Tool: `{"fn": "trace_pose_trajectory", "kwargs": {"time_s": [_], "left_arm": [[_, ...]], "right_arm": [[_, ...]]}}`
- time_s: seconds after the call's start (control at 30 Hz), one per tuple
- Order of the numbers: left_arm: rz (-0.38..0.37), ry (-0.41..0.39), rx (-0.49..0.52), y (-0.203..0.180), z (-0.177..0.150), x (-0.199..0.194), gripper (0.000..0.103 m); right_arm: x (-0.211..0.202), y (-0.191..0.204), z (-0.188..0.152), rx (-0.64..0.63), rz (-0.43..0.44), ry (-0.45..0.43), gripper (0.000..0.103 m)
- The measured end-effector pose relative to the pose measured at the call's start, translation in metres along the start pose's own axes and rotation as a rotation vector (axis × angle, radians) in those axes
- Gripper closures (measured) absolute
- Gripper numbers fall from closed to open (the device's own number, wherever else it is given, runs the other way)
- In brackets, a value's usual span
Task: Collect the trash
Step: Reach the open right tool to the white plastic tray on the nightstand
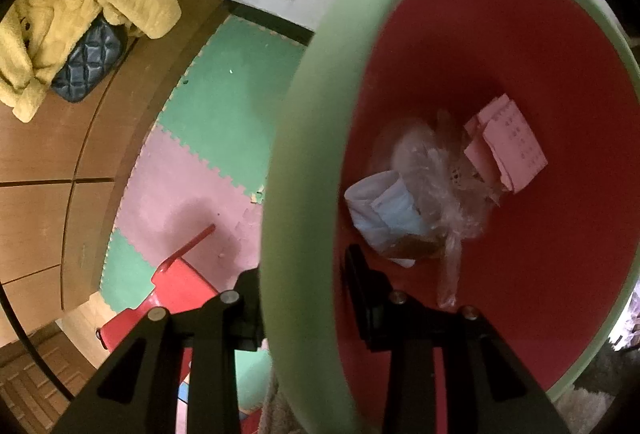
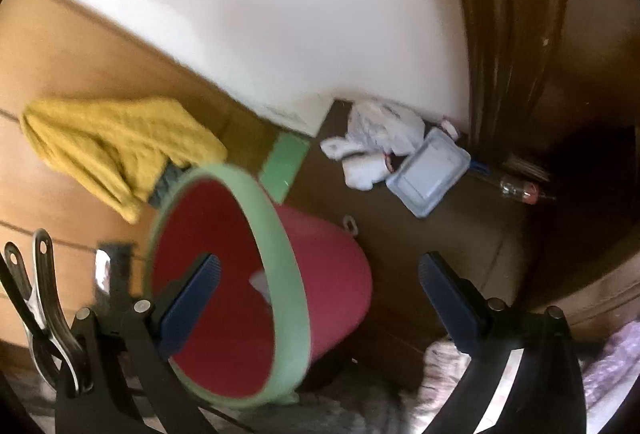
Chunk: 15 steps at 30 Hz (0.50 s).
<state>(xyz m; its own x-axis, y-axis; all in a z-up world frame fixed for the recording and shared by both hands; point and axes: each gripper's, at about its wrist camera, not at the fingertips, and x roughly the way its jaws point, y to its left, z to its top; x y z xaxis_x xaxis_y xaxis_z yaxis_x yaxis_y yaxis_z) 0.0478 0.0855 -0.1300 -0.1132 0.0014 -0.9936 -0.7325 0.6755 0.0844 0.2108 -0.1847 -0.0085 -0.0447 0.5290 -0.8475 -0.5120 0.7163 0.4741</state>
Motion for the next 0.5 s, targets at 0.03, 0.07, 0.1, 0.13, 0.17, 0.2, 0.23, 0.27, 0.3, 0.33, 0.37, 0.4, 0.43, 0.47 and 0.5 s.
{"fn": "trace_pose_trajectory", "kwargs": {"time_s": [0.03, 0.07, 0.1, 0.13, 0.17, 0.2, 0.23, 0.27, 0.3, 0.33, 0.37, 0.4, 0.43, 0.47, 0.5], "left_arm": [[0.007, 0.001, 0.001, -0.001, 0.0, 0.001, 0.068], [0.013, 0.003, 0.002, -0.002, 0.0, 0.001, 0.068], [0.018, 0.006, 0.003, -0.003, 0.0, 0.002, 0.068], [0.023, 0.01, 0.006, -0.004, 0.0, 0.003, 0.068], [0.027, 0.012, 0.007, -0.005, 0.0, 0.004, 0.068], [0.031, 0.013, 0.009, -0.006, 0.0, 0.004, 0.068], [0.033, 0.012, 0.01, -0.006, 0.0, 0.003, 0.068], [0.034, 0.012, 0.01, -0.006, 0.0, 0.003, 0.068], [0.033, 0.011, 0.008, -0.006, 0.0, 0.003, 0.068], [0.028, 0.009, 0.004, -0.005, 0.0, 0.001, 0.068], [0.024, 0.006, 0.001, -0.005, 0.0, -0.001, 0.068], [0.02, 0.0, -0.001, -0.004, -0.001, -0.004, 0.068], [0.018, -0.004, -0.002, -0.005, -0.001, -0.007, 0.068], [0.017, -0.009, -0.003, -0.006, -0.003, -0.01, 0.068], [0.016, -0.012, -0.003, -0.006, -0.003, -0.012, 0.068]], "right_arm": [[-0.001, -0.005, 0.003, 0.023, 0.006, -0.01, 0.001], [0.001, -0.01, 0.005, 0.047, 0.009, -0.014, 0.002], [0.003, -0.016, 0.006, 0.071, 0.01, -0.012, 0.002], [0.006, -0.025, 0.008, 0.102, 0.003, -0.007, 0.002], [0.01, -0.031, 0.01, 0.123, -0.006, -0.004, 0.002], [0.013, -0.037, 0.011, 0.146, -0.016, -0.002, 0.002], [0.018, -0.046, 0.012, 0.173, -0.026, 0.002, 0.001], [0.022, -0.053, 0.013, 0.195, -0.034, 0.008, 0.001], [0.027, -0.061, 0.014, 0.217, -0.043, 0.014, 0.002], [0.032, -0.07, 0.014, 0.241, -0.053, 0.021, 0.002], [0.037, -0.076, 0.014, 0.257, -0.065, 0.028, 0.001], [0.044, -0.082, 0.014, 0.274, -0.078, 0.036, 0.002], [0.05, -0.088, 0.014, 0.288, -0.085, 0.043, 0.001], [0.058, -0.095, 0.015, 0.304, -0.09, 0.052, 0.002], [0.068, -0.101, 0.016, 0.326, -0.098, 0.061, 0.002]]}}
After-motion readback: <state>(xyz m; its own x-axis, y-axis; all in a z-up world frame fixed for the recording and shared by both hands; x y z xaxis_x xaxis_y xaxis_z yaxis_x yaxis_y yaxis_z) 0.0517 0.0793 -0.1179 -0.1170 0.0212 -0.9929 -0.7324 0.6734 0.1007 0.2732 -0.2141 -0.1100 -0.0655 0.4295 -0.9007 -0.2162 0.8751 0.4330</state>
